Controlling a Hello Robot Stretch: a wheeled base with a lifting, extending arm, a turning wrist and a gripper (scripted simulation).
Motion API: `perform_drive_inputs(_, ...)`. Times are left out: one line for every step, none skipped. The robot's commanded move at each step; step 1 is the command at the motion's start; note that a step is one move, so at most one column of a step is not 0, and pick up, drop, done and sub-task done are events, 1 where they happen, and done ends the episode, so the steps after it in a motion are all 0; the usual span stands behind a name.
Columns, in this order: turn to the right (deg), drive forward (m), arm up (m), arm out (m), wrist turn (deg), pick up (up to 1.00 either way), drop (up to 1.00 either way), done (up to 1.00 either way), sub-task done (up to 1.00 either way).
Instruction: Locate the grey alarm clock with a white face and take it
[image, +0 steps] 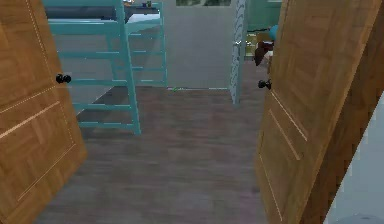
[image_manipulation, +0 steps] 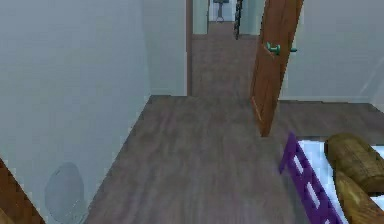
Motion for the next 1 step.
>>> perform_drive_inputs(0.0,0.6,0.0,0.0,0.0,0.0,0.0,0.0,0.0)
